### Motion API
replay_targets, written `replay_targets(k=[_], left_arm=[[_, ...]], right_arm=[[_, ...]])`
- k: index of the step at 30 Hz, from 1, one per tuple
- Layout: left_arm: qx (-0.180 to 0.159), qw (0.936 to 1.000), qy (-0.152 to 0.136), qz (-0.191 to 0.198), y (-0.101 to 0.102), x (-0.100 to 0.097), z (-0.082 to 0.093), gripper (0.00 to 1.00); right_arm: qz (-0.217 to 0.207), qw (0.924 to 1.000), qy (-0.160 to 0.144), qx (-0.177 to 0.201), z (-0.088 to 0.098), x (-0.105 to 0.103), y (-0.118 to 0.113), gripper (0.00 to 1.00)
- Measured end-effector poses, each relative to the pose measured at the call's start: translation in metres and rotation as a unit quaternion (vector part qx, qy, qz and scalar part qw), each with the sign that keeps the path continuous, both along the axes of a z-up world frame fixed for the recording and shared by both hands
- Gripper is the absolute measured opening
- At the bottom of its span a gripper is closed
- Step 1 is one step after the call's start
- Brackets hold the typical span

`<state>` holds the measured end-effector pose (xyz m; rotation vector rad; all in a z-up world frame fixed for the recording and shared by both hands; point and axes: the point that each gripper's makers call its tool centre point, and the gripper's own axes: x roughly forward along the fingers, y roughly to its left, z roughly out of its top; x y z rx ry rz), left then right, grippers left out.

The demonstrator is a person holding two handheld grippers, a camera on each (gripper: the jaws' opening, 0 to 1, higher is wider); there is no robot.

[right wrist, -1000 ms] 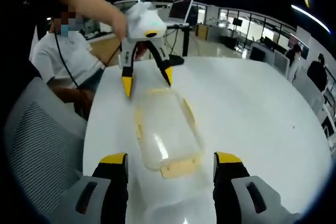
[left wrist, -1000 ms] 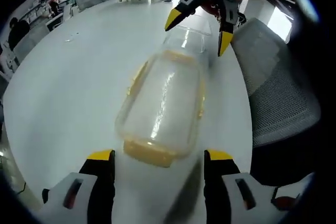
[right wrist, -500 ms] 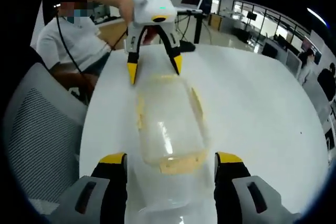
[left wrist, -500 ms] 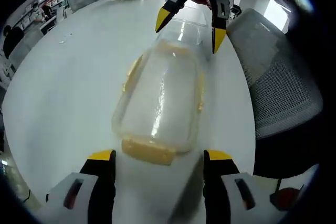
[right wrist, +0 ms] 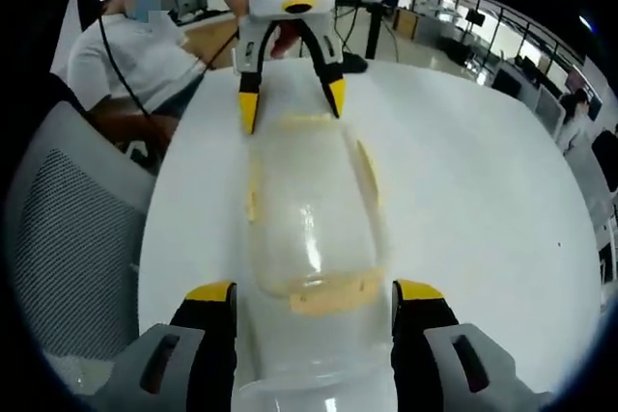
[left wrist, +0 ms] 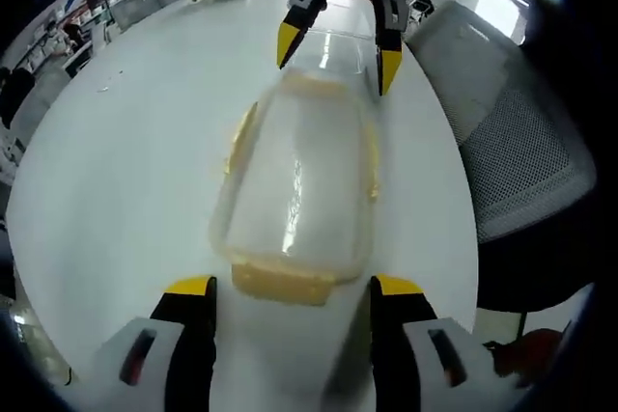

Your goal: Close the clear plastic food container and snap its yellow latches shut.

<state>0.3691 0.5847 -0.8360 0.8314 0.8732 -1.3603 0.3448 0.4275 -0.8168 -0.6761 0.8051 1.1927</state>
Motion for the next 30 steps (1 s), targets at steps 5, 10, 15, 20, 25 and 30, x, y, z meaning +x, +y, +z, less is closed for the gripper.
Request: replay_targets(k=[5, 10, 15, 20, 25, 30], left_arm=[[0.008, 0.9999, -0.006, -0.013, 0.000, 0.000, -0.001, 0.64], [0.013, 0.9997, -0.008, -0.022, 0.000, 0.000, -0.001, 0.63], [0.018, 0.9994, -0.009, -0.030, -0.002, 0.001, -0.001, 0.63], [0.022, 0.9989, -0.009, -0.040, -0.003, 0.001, -0.001, 0.62], [0.026, 0.9985, -0.008, -0.047, -0.002, 0.003, -0.001, 0.60], [0.031, 0.9981, -0.008, -0.053, -0.001, 0.004, -0.001, 0.58]], right_arm=[[0.008, 0.9997, -0.002, -0.022, -0.003, 0.003, -0.005, 0.63], [0.015, 0.9991, 0.002, -0.040, -0.009, 0.005, -0.007, 0.60], [0.023, 0.9984, 0.008, -0.051, -0.011, 0.004, -0.007, 0.58], [0.026, 0.9976, 0.027, -0.059, -0.014, 0.003, -0.006, 0.56], [0.035, 0.9967, 0.028, -0.068, -0.015, 0.003, -0.006, 0.54], [0.039, 0.9950, 0.045, -0.079, -0.018, 0.001, -0.007, 0.52]])
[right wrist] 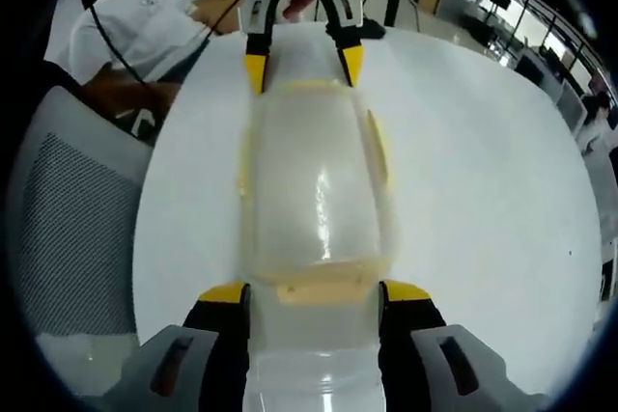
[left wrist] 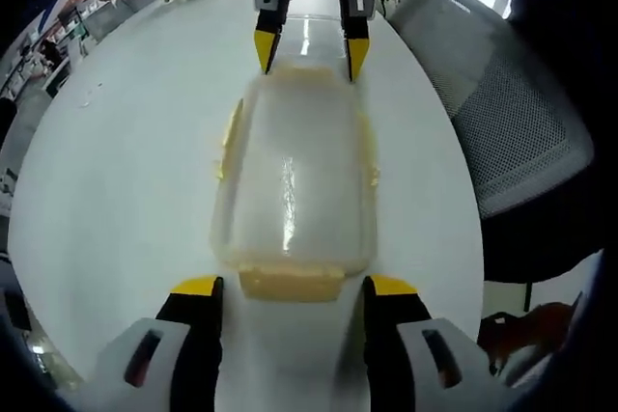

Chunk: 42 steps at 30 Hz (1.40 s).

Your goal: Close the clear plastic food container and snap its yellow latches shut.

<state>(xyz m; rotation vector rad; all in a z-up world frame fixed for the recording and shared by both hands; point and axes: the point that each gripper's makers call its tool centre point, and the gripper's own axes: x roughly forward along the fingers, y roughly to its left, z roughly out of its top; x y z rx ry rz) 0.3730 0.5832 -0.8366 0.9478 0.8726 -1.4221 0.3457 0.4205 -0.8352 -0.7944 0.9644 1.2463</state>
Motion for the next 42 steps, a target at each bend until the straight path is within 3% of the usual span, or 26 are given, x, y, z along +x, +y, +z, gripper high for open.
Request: replay_targets(k=[4, 7, 19, 25, 42], left_arm=[[0.004, 1.0000, 0.000, -0.001, 0.000, 0.001, 0.000, 0.58], [0.006, 1.0000, 0.000, -0.001, 0.001, 0.001, 0.000, 0.58], [0.005, 1.0000, -0.001, 0.003, 0.000, 0.001, 0.000, 0.58], [0.004, 0.9999, -0.001, -0.012, -0.003, -0.002, 0.003, 0.39], [0.000, 0.9998, 0.000, -0.017, -0.003, -0.003, 0.002, 0.38]], right_arm=[[0.036, 0.9983, -0.011, -0.044, -0.006, 0.000, -0.012, 0.46], [0.010, 0.9998, 0.001, -0.020, -0.003, 0.003, -0.003, 0.46], [0.004, 0.9981, 0.000, -0.062, -0.005, 0.009, 0.001, 0.40], [0.007, 0.9963, 0.003, -0.086, -0.006, 0.010, 0.001, 0.40], [0.012, 0.9931, 0.008, -0.117, -0.008, 0.009, -0.001, 0.39]])
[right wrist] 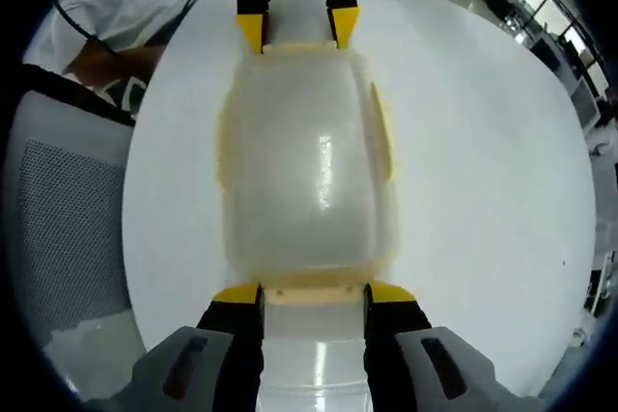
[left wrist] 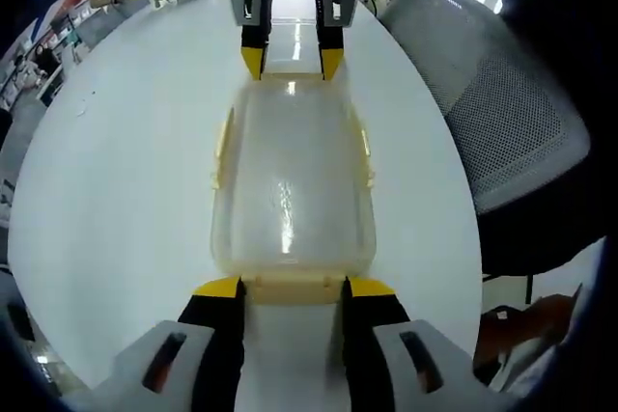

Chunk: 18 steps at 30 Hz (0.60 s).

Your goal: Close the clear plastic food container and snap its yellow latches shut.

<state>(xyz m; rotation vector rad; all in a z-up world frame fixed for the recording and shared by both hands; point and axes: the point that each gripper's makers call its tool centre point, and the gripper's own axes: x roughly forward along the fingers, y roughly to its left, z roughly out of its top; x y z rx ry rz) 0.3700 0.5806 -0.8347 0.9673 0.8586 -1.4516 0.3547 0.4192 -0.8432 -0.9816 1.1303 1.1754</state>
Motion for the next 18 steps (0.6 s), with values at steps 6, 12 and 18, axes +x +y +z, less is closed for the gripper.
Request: replay_targets(k=[6, 12, 18], left_arm=[[0.015, 0.9999, -0.002, 0.000, 0.0000, -0.0006, -0.0010, 0.38], [0.016, 0.9999, -0.001, 0.003, 0.0002, 0.0005, -0.0012, 0.39], [0.024, 0.9997, -0.003, 0.001, -0.0018, 0.0009, -0.0010, 0.39]], right_arm=[[0.002, 0.9999, 0.003, -0.016, -0.0005, -0.0007, 0.0012, 0.40], [0.015, 0.9985, 0.007, -0.052, -0.0019, 0.0009, 0.0014, 0.40], [0.025, 0.9982, 0.008, -0.054, -0.0010, 0.0007, -0.0008, 0.41]])
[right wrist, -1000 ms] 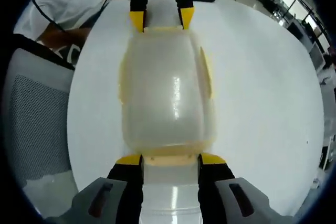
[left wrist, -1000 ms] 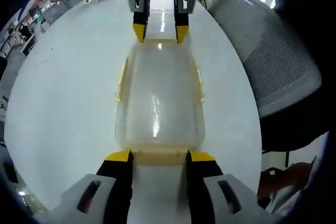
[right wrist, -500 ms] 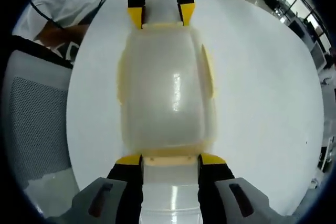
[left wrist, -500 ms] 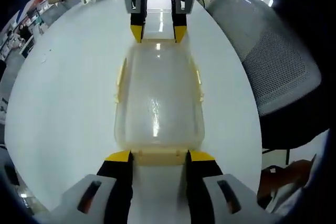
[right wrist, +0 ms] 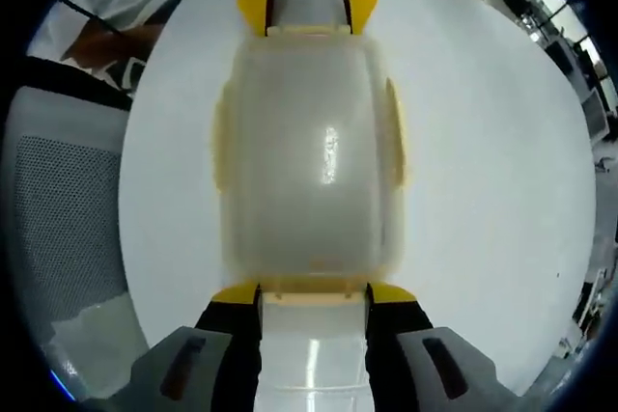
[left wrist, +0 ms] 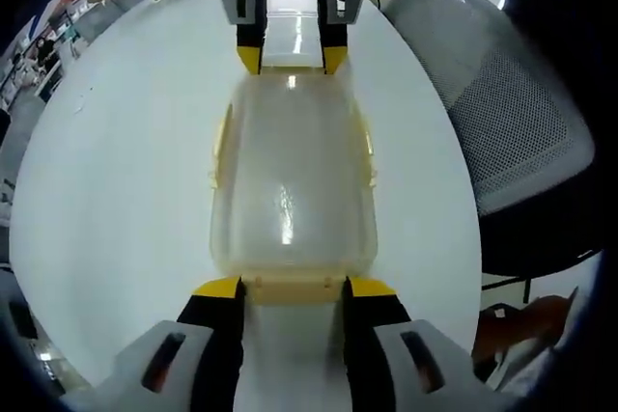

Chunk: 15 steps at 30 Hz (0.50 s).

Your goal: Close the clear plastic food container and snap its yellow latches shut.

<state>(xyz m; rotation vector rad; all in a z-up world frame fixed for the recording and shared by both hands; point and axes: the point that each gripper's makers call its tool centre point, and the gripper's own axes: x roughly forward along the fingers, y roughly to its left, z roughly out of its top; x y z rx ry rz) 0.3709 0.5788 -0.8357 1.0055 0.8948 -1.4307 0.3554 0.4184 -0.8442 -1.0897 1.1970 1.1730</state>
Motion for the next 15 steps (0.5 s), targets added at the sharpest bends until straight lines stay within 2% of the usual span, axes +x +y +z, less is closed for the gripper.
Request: replay_targets(k=[6, 11, 15], left_arm=[[-0.004, 1.0000, 0.000, -0.002, 0.0009, -0.0008, -0.0003, 0.40], [-0.024, 0.9997, 0.004, 0.008, 0.0011, -0.0006, 0.0006, 0.40], [-0.019, 0.9998, 0.002, 0.011, 0.0001, -0.0017, 0.0006, 0.39]], right_arm=[[0.002, 1.0000, 0.001, 0.007, 0.0007, -0.0002, 0.0001, 0.40], [0.004, 0.9997, 0.000, 0.023, 0.0008, 0.0001, -0.0010, 0.40], [-0.001, 0.9998, -0.003, 0.021, 0.0005, 0.0006, 0.0002, 0.39]])
